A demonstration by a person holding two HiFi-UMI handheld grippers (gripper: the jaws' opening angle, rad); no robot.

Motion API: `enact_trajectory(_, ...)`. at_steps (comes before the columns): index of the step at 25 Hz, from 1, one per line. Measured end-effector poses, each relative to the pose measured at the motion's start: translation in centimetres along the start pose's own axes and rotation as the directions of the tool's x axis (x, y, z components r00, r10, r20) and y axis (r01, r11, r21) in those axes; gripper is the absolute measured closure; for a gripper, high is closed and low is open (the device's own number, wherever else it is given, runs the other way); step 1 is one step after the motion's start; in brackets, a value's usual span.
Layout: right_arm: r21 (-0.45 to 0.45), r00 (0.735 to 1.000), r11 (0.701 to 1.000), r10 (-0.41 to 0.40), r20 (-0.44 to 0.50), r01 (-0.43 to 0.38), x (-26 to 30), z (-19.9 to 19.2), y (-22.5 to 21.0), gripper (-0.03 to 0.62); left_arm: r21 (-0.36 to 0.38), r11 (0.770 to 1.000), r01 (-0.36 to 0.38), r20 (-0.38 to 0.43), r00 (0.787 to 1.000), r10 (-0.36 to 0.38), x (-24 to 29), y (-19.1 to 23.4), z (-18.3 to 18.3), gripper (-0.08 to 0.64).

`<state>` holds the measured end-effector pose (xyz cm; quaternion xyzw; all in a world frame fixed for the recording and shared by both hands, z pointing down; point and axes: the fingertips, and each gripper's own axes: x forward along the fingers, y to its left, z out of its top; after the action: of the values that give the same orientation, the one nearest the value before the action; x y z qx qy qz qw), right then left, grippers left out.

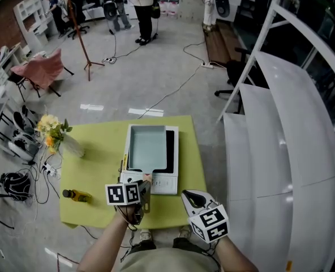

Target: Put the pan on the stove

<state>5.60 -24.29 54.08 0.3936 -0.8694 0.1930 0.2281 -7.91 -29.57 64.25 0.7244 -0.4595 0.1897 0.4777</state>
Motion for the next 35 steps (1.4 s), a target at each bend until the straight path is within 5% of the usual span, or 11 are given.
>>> enact_trajectory(12,-0.006,1.000,1.000,0.005,-0.006,-0.005,1.0,0.5,-0.3,0.586,-0.011,0.999,0.038,0.014,0.999,-0.037,-0.2,0.5,2.6,0.437)
enact_trajectory(16,-0.010,1.000,1.000,-0.003,0.003,0.003,0.7,1.0,-0.5,0.586,0.087,0.996,0.002,0.016,1.000,-0.003,-1.5,0.7,2.2,0.326)
enact_trajectory(21,-0.024,0.998,0.999,-0.027,0.059,0.028,-0.5,3.2,-0.7,0.586,0.219,0.973,-0.068,0.126,0.991,0.040,-5.5,-0.4,4.0,0.352)
enact_trajectory(30,-0.063,0.970,0.996,-0.045,0.237,0.061,-4.9,10.6,0.2,0.586,0.289,0.955,-0.062,0.396,0.916,-0.060,-14.6,-5.0,9.5,0.500)
enact_trajectory(35,-0.116,0.930,0.992,-0.002,0.369,0.048,-8.7,15.3,2.9,0.586,0.403,0.903,-0.148,0.491,0.868,-0.077,-19.6,-7.8,11.4,0.519)
